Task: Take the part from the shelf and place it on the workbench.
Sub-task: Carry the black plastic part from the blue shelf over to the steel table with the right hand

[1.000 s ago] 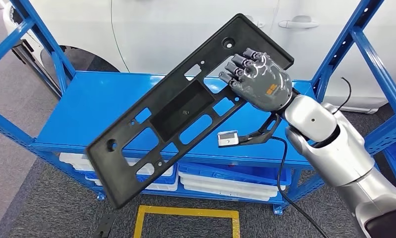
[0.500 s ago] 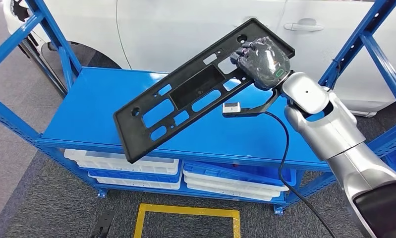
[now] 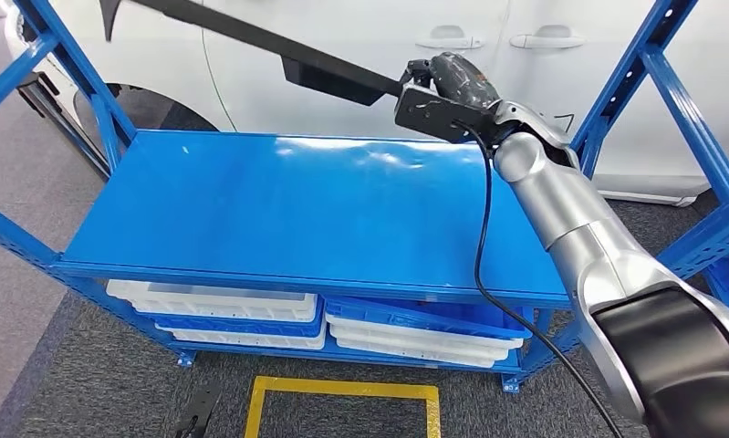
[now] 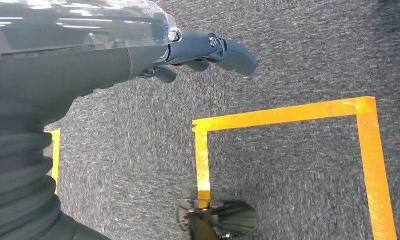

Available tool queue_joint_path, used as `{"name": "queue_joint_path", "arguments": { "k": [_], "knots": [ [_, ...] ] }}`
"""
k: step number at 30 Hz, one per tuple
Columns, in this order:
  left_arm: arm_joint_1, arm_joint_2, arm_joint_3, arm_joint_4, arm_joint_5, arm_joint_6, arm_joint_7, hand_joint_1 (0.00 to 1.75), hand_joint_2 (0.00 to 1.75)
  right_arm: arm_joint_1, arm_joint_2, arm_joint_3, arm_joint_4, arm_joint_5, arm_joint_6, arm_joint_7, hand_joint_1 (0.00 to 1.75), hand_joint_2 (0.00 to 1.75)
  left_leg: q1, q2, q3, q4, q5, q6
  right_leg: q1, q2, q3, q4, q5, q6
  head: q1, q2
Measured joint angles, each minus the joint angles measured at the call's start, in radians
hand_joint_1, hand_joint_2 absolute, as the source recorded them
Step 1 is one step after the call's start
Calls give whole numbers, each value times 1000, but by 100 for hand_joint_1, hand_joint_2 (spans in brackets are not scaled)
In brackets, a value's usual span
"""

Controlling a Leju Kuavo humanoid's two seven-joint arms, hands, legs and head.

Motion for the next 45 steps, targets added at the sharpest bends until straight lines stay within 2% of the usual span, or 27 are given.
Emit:
{"name": "queue_joint_path", "arguments": {
  "k": [2,3,7,9,11,12,13,14,16,18,20,22,24,26,27,28,29,30,32,34,37,38,40,42,43,44,45],
  "knots": [
    [-1,0,0,0,1,1,-1,0,175,-12,15,-26,13,-49,49,6,175,175,-2,0,63,-134,55,9,2,1,1,2,-3,5,0,0],
    [-1,0,0,0,2,1,-2,0,175,-19,21,-36,19,-72,70,8,175,175,-4,-1,81,-173,65,13,4,2,0,2,-3,9,0,0],
    [-2,-3,0,0,5,3,-4,0,175,-35,37,-63,40,-159,142,25,174,175,-1,-1,90,-200,68,32,6,2,-6,6,-9,30,0,0],
    [-3,-4,0,0,6,5,-4,0,175,-42,39,-72,47,-196,168,28,174,175,4,-1,94,-208,73,42,5,2,-36,75,-53,38,0,0],
    [-4,-4,0,0,6,6,-4,0,175,-46,40,-79,53,-235,195,29,172,175,3,0,94,-208,73,46,4,2,-99,212,-114,43,0,0],
    [-3,-4,0,0,6,6,-3,0,175,-45,41,-81,56,-254,209,31,172,175,3,0,94,-207,72,47,3,2,-126,267,-129,45,0,0],
    [-3,-4,0,0,6,6,-2,0,175,-43,41,-81,58,-275,223,33,172,175,3,-1,94,-205,72,48,2,1,-137,289,-127,46,0,0],
    [-2,-4,0,0,6,7,0,0,175,-42,41,-81,59,-299,237,35,172,175,3,-2,94,-203,71,48,1,1,-129,268,-105,45,0,0],
    [-1,-4,0,0,8,8,2,0,175,-42,42,-80,57,-352,265,37,173,175,2,-4,94,-198,66,44,1,1,-68,136,-36,39,0,0],
    [0,-5,1,0,11,9,3,0,175,-40,45,-78,49,-408,291,40,173,175,-1,-5,91,-192,62,37,5,2,-17,25,2,31,0,0],
    [2,-5,1,0,14,10,3,0,175,-31,47,-72,35,-463,315,43,174,175,-3,-5,89,-193,62,28,10,3,-7,2,2,25,0,0],
    [5,-4,2,0,17,11,3,0,175,-12,46,-59,8,-521,333,45,174,175,-2,-4,88,-190,56,18,7,3,-5,-5,5,15,0,0],
    [7,-4,2,0,20,12,3,0,175,9,43,-39,-31,-574,341,44,172,175,-1,-2,65,-137,20,7,0,2,0,-13,9,4,0,0],
    [10,-4,3,0,24,13,2,0,175,34,38,-16,-72,-616,342,43,171,175,2,-1,9,-11,-41,-3,0,2,1,-14,9,0,0,0],
    [13,-4,3,0,26,13,2,0,175,51,34,-4,-96,-635,341,43,170,175,3,-1,-20,49,-61,-6,0,2,1,-13,8,-1,0,0],
    [15,-3,4,0,28,14,1,0,175,71,28,8,-123,-653,337,43,170,175,4,0,-37,82,-66,-9,0,2,2,-12,7,-1,0,0],
    [18,-2,4,0,30,15,0,0,175,93,20,20,-155,-670,331,42,170,175,6,0,-35,76,-50,-10,-1,2,2,-11,6,0,0,0],
    [19,-1,4,0,32,17,-1,0,175,115,11,31,-189,-686,324,41,170,175,7,0,-14,30,-18,-10,-1,3,3,-9,4,2,0,0],
    [20,1,4,0,35,19,-4,0,175,152,-7,48,-258,-712,309,41,169,175,8,0,52,-107,42,-8,-1,3,3,-3,-2,10,0,0],
    [21,2,5,0,36,20,-6,0,175,185,-26,64,-324,-727,296,41,168,175,5,-1,86,-180,58,2,2,4,0,2,-5,19,0,0],
    [26,2,5,0,39,23,-8,0,175,244,-59,87,-418,-741,277,40,168,175,5,-3,90,-188,58,24,3,3,1,1,-6,35,0,0],
    [26,2,6,0,41,25,-9,0,175,263,-72,93,-447,-744,271,39,167,175,5,-3,91,-191,60,31,2,3,-4,14,-18,40,0,0],
    [26,3,8,0,46,27,-11,0,175,300,-99,103,-500,-752,264,33,166,175,6,-3,92,-195,63,43,-1,2,-42,100,-71,47,0,0],
    [28,3,11,0,51,28,-12,0,175,337,-123,113,-541,-757,262,27,166,175,4,-3,92,-195,62,47,-1,2,-107,236,-129,50,0,0],
    [29,3,12,0,52,28,-12,0,175,355,-132,118,-557,-757,262,24,166,175,3,-3,92,-194,62,48,-1,2,-128,280,-139,50,0,0],
    [29,3,14,0,53,29,-13,0,175,371,-141,124,-572,-757,262,21,165,175,3,-3,92,-194,62,48,-1,2,-132,286,-130,49,0,0],
    [29,3,15,0,54,29,-13,0,175,383,-149,129,-585,-757,262,20,164,175,2,-4,93,-194,61,48,-1,2,-115,251,-104,46,0,0]
  ]
}}
